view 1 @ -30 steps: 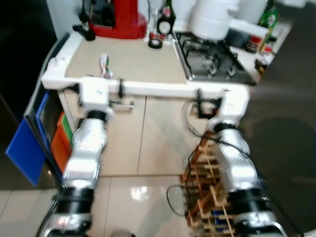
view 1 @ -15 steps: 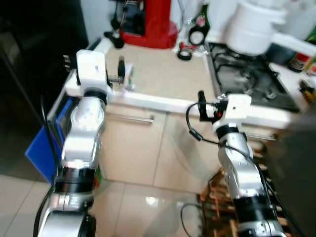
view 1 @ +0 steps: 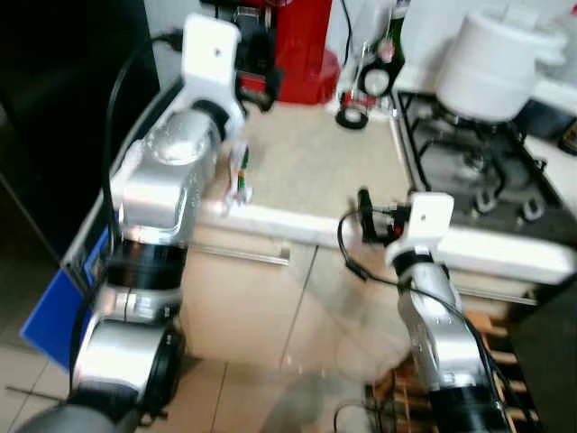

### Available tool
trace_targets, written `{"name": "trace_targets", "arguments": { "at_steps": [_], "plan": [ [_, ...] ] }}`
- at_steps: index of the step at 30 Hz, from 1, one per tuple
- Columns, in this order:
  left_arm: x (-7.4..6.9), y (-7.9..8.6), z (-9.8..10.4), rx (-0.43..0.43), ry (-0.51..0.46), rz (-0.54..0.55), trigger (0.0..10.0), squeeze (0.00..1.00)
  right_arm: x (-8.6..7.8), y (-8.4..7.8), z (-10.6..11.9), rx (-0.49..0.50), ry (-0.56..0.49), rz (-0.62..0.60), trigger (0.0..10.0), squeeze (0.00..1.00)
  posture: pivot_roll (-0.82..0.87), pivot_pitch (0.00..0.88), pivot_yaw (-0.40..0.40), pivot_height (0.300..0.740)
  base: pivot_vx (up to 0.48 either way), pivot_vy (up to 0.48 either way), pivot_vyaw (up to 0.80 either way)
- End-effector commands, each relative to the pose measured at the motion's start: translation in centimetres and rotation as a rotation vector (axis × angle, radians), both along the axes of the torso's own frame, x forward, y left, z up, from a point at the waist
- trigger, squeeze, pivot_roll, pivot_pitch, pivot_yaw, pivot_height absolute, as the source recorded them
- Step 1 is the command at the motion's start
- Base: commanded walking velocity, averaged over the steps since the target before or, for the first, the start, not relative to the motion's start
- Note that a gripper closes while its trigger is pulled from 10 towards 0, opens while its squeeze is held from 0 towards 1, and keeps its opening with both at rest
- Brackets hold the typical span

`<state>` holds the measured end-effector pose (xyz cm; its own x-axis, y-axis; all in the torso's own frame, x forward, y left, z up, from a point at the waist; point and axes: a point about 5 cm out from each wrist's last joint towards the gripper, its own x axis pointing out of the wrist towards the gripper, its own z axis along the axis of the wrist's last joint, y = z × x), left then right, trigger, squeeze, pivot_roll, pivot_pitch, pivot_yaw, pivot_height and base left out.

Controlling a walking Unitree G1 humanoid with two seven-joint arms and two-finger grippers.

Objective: Restocking fridge

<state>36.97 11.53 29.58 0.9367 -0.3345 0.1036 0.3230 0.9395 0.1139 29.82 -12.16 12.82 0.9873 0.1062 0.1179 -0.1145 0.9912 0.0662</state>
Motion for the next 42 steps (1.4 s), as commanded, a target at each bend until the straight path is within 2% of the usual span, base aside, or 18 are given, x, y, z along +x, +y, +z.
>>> {"name": "trace_targets", "arguments": {
  "at_steps": [1, 5, 7, 9, 11, 14, 20, 21, 22, 23, 25, 30, 32, 42],
  "plan": [
    [0.4, 0.7, -1.4, -0.009, 0.091, 0.013, 10.0, 0.0, -0.2, 0.1, -0.2, -0.014, 0.013, 0.009, 10.0, 0.0, 0.08, 0.019, -0.071, 0.74, 0.0, 0.0, 0.0],
    [1.3, 1.3, -2.2, 0.041, 0.182, 0.055, 10.0, 0.0, 0.0, 0.1, 0.0, -0.024, 0.012, 0.018, 10.0, 0.0, 0.08, 0.001, -0.071, 0.74, 0.0, 0.0, 0.0],
    [1.4, 1.3, -2.5, 0.04, 0.211, 0.053, 10.0, 0.0, 0.1, 0.1, 0.1, -0.025, 0.014, 0.017, 10.0, 0.0, 0.08, 0.0, -0.071, 0.74, 0.0, 0.0, 0.0],
    [1.4, 1.3, -3.1, -0.013, 0.314, 0.02, 10.0, 0.0, 0.5, 0.2, 0.3, -0.025, 0.013, 0.017, 10.0, 0.0, 0.09, 0.003, -0.065, 0.74, 0.0, 0.0, 0.0],
    [1.4, 1.3, -3.1, -0.049, 0.361, 0.001, 10.0, 0.0, 0.6, 0.4, 0.4, -0.025, 0.012, 0.02, 10.0, 0.0, 0.1, 0.0, -0.062, 0.74, 0.0, 0.0, 0.0],
    [1.5, 1.8, -2.9, -0.008, 0.446, 0.021, 10.0, 0.0, 0.9, 0.9, 0.5, -0.029, 0.007, 0.041, 10.0, 0.0, 0.12, 0.0, -0.054, 0.74, 0.0, 0.0, 0.0],
    [1.9, 2.0, -2.5, -0.044, 0.486, 0.038, 10.0, 0.0, 1.1, 1.0, 0.3, -0.031, 0.012, 0.048, 10.0, 0.0, 0.12, 0.0, -0.057, 0.74, 0.0, 0.0, 0.0],
    [1.9, 1.9, -2.7, -0.038, 0.505, 0.042, 10.0, 0.0, 1.2, 1.0, 0.3, -0.034, 0.013, 0.052, 10.0, 0.0, 0.13, 0.0, -0.059, 0.74, 0.0, 0.0, 0.0],
    [2.0, 1.9, -3.5, -0.013, 0.575, 0.053, 10.0, 0.0, 1.4, 1.1, 0.4, -0.038, 0.011, 0.058, 10.0, 0.0, 0.13, 0.0, -0.058, 0.74, 0.0, 0.0, 0.0],
    [2.0, 1.9, -3.5, -0.013, 0.575, 0.053, 10.0, 0.0, 1.4, 1.1, 0.4, -0.038, 0.011, 0.058, 10.0, 0.0, 0.13, 0.0, -0.058, 0.74, 0.0, 0.0, 0.0],
    [2.1, 2.0, -4.6, 0.011, 0.661, 0.048, 10.0, 0.0, 1.7, 1.2, 0.5, -0.04, 0.007, 0.063, 10.0, 0.0, 0.13, 0.0, -0.05, 0.74, 0.0, 0.0, 0.0],
    [2.3, 2.2, -5.5, 0.038, 0.704, 0.049, 10.0, 0.0, 2.0, 1.4, 0.6, -0.036, -0.001, 0.06, 10.0, 0.0, 0.14, 0.0, -0.042, 0.74, 0.0, 0.0, 0.0],
    [2.5, 2.2, -5.6, 0.023, 0.709, 0.049, 10.0, 0.0, 2.0, 1.5, 0.6, -0.03, -0.004, 0.057, 10.0, 0.0, 0.13, 0.0, -0.037, 0.74, 0.0, 0.0, 0.0],
    [3.4, 0.4, -4.2, 0.058, 0.649, -0.015, 10.0, 0.0, 2.0, 1.7, 0.6, -0.029, -0.015, 0.058, 10.0, 0.0, 0.12, 0.0, -0.03, 0.74, 0.0, 0.0, 0.0]
  ]
}}
